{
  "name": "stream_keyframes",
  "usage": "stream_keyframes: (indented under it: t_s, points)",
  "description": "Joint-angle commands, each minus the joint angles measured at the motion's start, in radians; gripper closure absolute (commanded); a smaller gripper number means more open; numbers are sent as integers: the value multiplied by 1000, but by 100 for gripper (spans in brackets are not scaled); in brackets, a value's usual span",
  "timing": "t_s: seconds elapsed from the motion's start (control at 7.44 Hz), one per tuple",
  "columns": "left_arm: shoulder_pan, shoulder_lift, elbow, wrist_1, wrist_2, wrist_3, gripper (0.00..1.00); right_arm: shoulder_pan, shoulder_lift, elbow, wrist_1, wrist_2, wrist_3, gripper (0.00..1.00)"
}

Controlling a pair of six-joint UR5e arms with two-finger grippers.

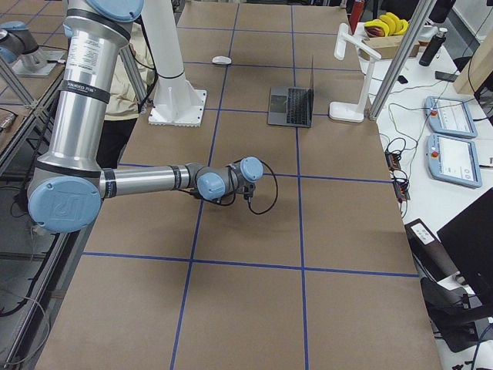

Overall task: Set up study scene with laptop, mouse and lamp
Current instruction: 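Carry the mouse pad with the right gripper beside the laptop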

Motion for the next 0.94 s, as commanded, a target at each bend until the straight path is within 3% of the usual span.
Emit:
stream_keyframes:
  t_s: [0.0,0.4,0.81]
  points:
    - [-16,0,28,11,0,67,0,103,115,58,-3,-23,85,100]
    - [-27,-2,32,17,3,85,0,91,277,128,-27,-184,296,100]
    - [-50,-2,54,19,2,114,0,39,646,144,-453,-391,307,100]
